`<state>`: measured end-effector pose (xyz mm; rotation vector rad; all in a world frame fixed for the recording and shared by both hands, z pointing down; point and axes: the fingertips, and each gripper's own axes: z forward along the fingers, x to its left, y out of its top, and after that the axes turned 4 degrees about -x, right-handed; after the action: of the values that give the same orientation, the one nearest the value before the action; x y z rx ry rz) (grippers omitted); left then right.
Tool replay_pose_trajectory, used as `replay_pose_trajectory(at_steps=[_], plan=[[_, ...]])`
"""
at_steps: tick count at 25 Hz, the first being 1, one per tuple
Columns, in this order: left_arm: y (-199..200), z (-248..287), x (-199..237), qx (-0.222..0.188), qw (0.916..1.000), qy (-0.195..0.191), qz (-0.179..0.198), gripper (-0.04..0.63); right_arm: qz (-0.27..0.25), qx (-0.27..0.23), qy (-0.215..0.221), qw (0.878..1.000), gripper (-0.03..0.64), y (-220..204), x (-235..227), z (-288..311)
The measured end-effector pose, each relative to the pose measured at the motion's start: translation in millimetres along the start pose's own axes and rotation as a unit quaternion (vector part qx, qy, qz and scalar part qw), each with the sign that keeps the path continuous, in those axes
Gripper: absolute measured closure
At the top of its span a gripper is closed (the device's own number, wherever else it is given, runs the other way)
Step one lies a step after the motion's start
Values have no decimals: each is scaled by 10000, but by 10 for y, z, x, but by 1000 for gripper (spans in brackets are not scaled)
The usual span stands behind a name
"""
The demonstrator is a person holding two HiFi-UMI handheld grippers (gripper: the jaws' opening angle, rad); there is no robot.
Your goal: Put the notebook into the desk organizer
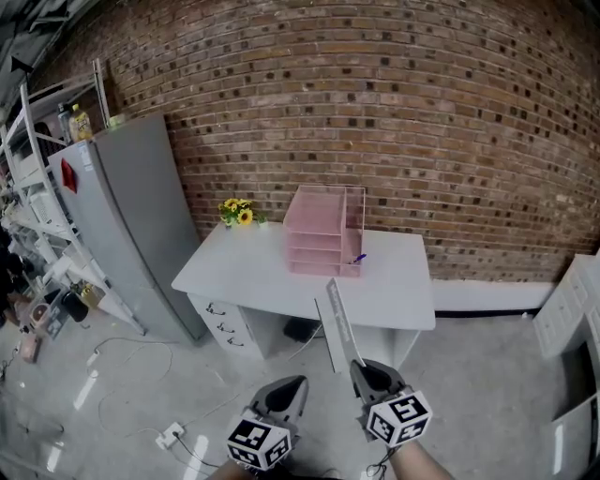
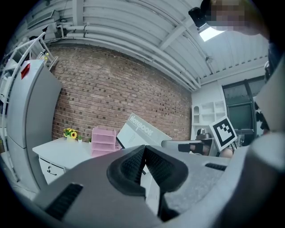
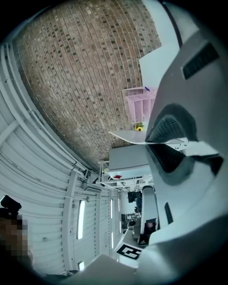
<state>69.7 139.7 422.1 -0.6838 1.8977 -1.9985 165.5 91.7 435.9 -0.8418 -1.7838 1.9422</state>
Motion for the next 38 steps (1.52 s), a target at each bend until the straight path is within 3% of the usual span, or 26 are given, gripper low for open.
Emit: replay_pose_trajectory(at_steps=[12, 24, 38], plan=[[-99, 305, 524, 73, 9997, -165, -168, 591, 90, 164, -261, 9995, 606, -135, -191, 535], [-36, 919, 1630, 212, 9969, -620, -444, 591, 192, 345, -837, 9957, 606, -135, -454, 1658], [137, 1173, 2756, 239, 9926, -1134, -373, 591, 475, 170, -1436, 9883, 606, -169, -404, 2712]])
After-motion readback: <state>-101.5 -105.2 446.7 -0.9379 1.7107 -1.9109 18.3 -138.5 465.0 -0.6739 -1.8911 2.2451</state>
